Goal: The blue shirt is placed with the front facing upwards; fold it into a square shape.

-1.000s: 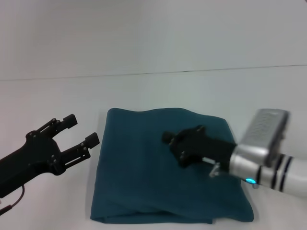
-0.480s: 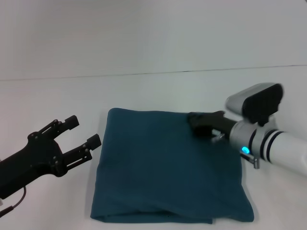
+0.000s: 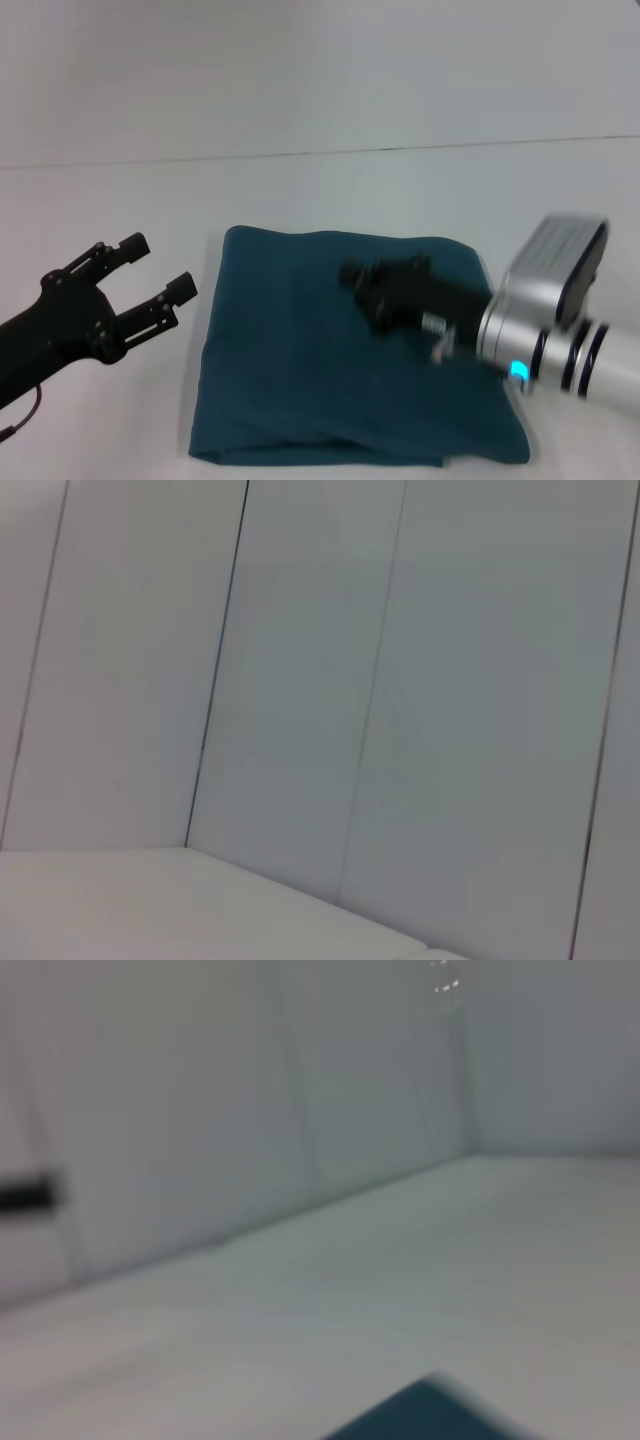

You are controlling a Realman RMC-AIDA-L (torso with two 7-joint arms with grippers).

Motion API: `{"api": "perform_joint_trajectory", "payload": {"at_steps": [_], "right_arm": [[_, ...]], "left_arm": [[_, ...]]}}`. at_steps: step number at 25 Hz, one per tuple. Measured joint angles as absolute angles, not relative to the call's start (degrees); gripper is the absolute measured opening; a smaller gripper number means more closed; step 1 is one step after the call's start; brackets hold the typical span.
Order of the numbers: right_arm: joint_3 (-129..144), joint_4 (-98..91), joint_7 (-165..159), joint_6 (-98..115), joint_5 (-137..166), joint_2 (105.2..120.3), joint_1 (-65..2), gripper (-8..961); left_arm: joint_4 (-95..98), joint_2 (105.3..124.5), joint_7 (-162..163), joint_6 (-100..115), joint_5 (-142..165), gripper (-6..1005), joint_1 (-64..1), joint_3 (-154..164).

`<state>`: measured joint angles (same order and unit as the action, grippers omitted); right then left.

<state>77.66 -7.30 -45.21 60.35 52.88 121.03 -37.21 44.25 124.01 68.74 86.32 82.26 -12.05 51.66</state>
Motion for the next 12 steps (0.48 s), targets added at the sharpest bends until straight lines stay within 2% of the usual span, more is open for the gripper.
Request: {"api": "perform_joint_trajectory", "payload": {"at_steps": [5,12], "right_arm": [[80.31,-2.74,-38.32,62.23,53.79,121.57,-36.92,6],[82.33,-1.97,-39.42,61.86,57.14,121.55,-38.71,6]], "left_arm": [[44.02,124.07,67.05,86.39,82.2,859,-11.73,51.16],[43.6,124.19,65.98,87.92,81.96,853,-11.33,48.06]]}}
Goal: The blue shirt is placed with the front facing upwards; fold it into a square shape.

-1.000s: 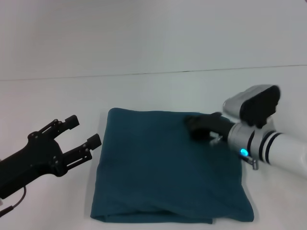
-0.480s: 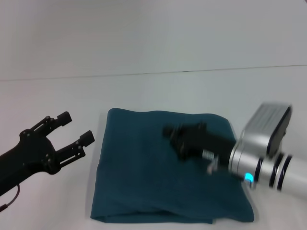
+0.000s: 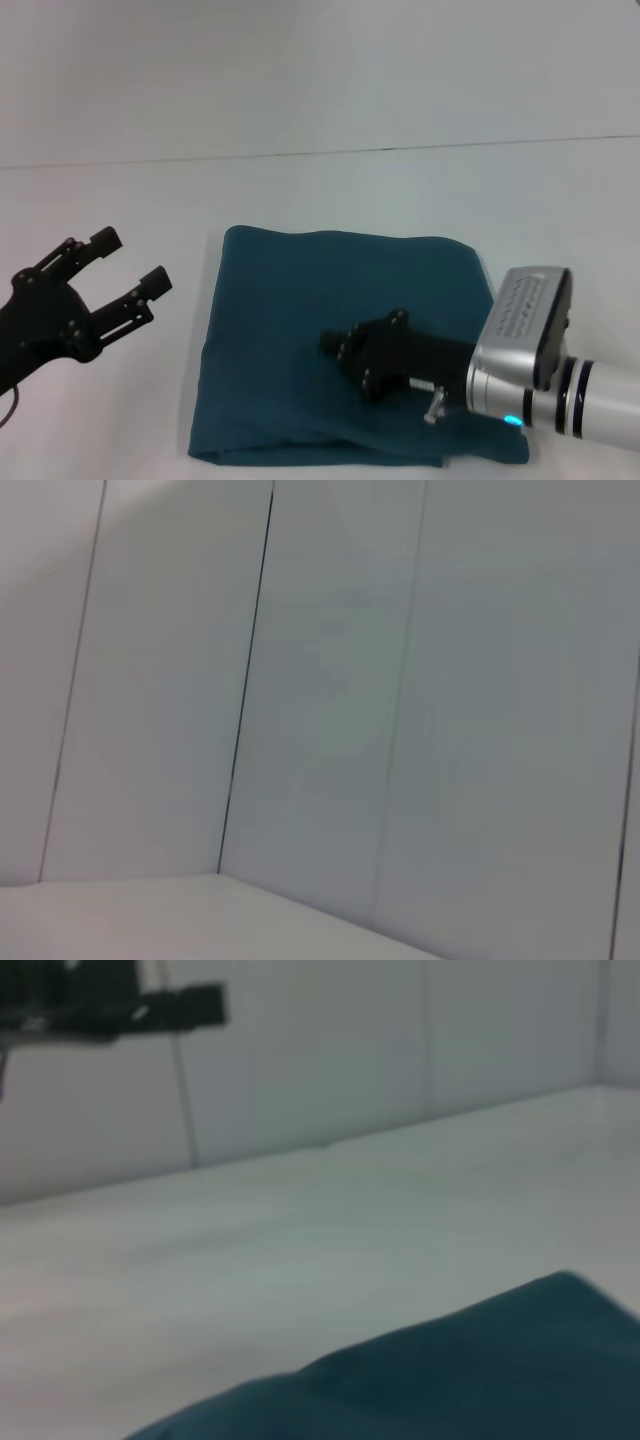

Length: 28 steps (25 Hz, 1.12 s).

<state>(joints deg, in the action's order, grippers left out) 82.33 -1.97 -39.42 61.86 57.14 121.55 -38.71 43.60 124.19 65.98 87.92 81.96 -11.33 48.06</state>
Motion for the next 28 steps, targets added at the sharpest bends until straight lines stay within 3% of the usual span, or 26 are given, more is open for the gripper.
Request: {"api": "perform_joint_trajectory", "payload": {"at_steps": [7,14,22,28], "right_arm": [[82.71,-2.83,-39.56,68.62,65.16,120.86,-37.42,7],[69.99,-6.71,-42.53,72.68,47.38,120.08,-29.7,7],[65.14,-9.42,-48.85,67.67,41.16,119.83,-30.76,7],[65.81,-12.43,-52.43,64.8,42.91,119.48,-29.68,7]], "left_arm": [[43.79,124.02,65.92,88.44,81.91,837,-11.41,46.86],[42.83,124.03,64.81,88.55,82.6,821,-13.36,49.3],[40.51,124.04,63.19,75.99,82.77,803,-16.93,51.86],[37.27,123.82,59.54,71.59,85.62,586,-19.16,54.01]]}}
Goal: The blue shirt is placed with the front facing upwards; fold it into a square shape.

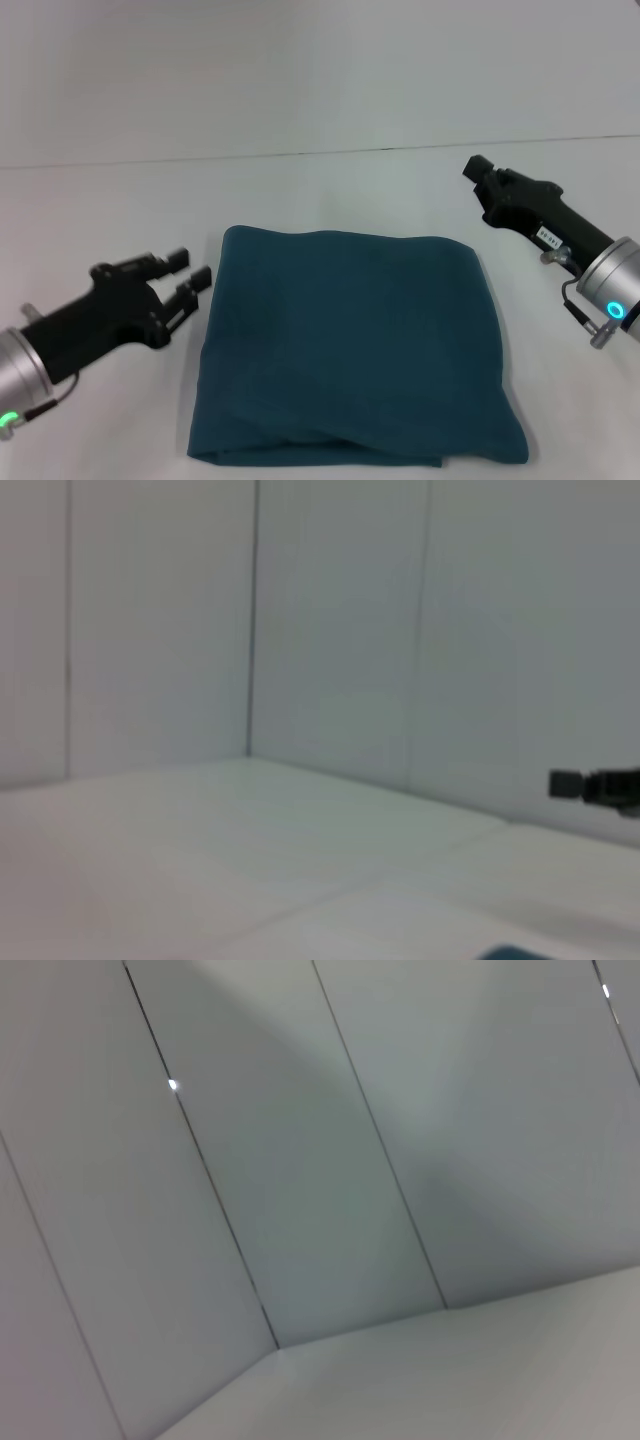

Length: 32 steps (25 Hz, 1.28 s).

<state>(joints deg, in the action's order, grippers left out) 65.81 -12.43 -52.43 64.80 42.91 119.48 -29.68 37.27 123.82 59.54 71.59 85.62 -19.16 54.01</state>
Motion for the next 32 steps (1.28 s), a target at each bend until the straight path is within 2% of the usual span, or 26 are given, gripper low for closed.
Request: {"api": "perform_joint_trajectory", "payload": {"at_steps": [6,11,17,32], "right_arm": [[66.62,-12.51,-52.5,63.2,44.77,119.79,-30.09,7],[66.99,-12.62,-52.7,62.46,45.24,119.87,-30.81,7],[67.39,-12.65,-52.72,61.36,45.24,119.83,-30.84,7],[67.33,-12.31,-52.74,61.39,45.17,119.7,-30.26,7]], "left_arm": [[33.31,124.02,59.4,69.39,90.22,379,-22.13,58.53],[31.45,124.29,58.56,65.89,90.35,151,-22.99,63.41],[30.7,124.31,58.67,65.19,91.0,-5,-22.84,68.01],[33.17,124.04,60.29,75.24,96.41,22,-21.86,68.53]]}}
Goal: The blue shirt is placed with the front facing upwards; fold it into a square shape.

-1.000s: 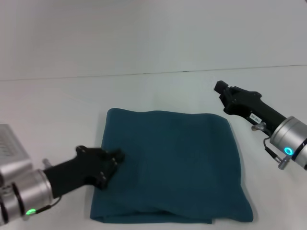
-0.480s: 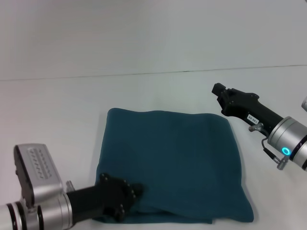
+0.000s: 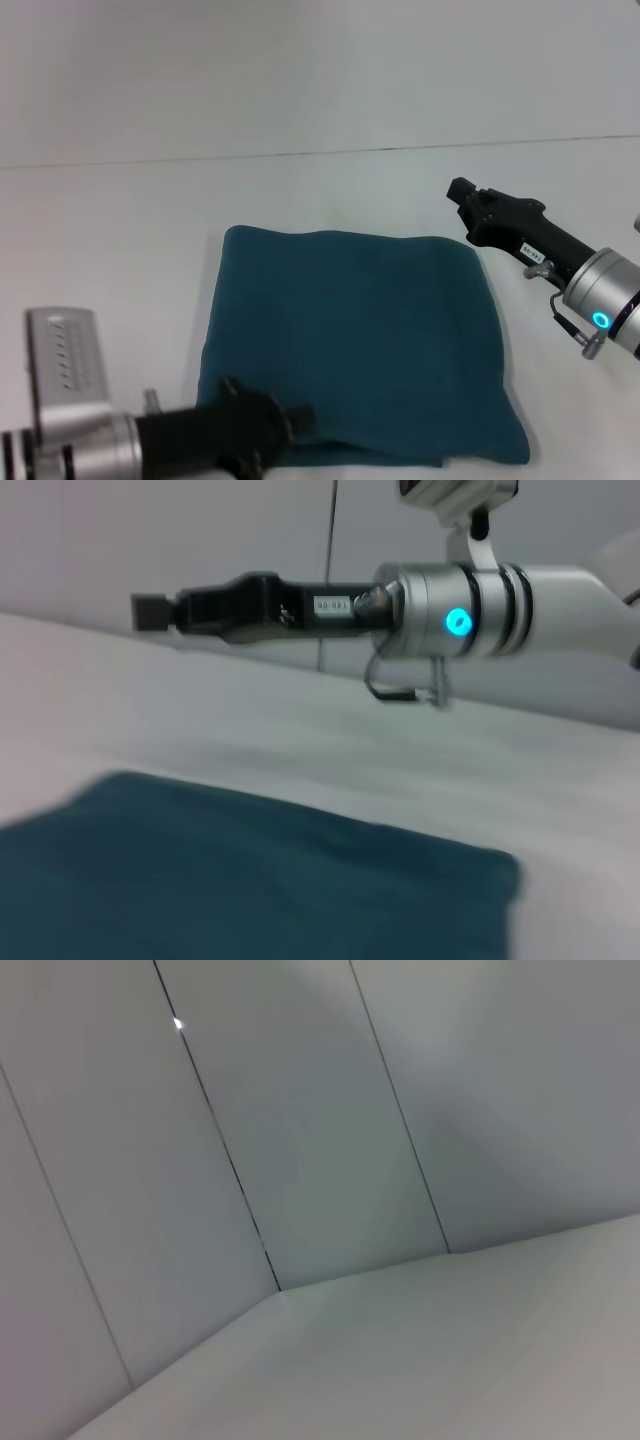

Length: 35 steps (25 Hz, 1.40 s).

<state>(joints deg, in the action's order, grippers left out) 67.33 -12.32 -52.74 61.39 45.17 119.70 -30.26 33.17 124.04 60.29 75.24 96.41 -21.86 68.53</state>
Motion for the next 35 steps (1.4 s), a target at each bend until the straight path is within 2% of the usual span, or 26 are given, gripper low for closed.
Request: {"api": "perform_joint_trajectory", "payload": {"at_steps": [6,15,26,30,35], "right_arm": [[67.19,-12.42,-52.73,61.32,45.17,119.76,-30.29,7],[67.35,-12.3,-52.74,61.11,45.17,119.79,-30.41,7],[68.15,-11.92,-52.69,60.94,45.21,119.68,-29.9,11],[68.46,-14.81,-55.76,64.74,49.24,118.45,-28.06,12],[68.74,-25.77,-70.37,68.78,69.1,114.83,-27.37,13]], "left_arm": [[34.37,124.27,58.22,69.21,93.14,31,-21.64,62.17],[30.27,124.34,58.38,64.65,93.18,45,-23.97,71.16],[33.27,124.05,58.26,78.74,96.15,62,-21.61,70.25],[36.84,124.05,60.42,83.38,95.83,68,-19.87,61.42],[39.06,122.53,76.73,81.46,99.37,76,-21.24,54.92]]}}
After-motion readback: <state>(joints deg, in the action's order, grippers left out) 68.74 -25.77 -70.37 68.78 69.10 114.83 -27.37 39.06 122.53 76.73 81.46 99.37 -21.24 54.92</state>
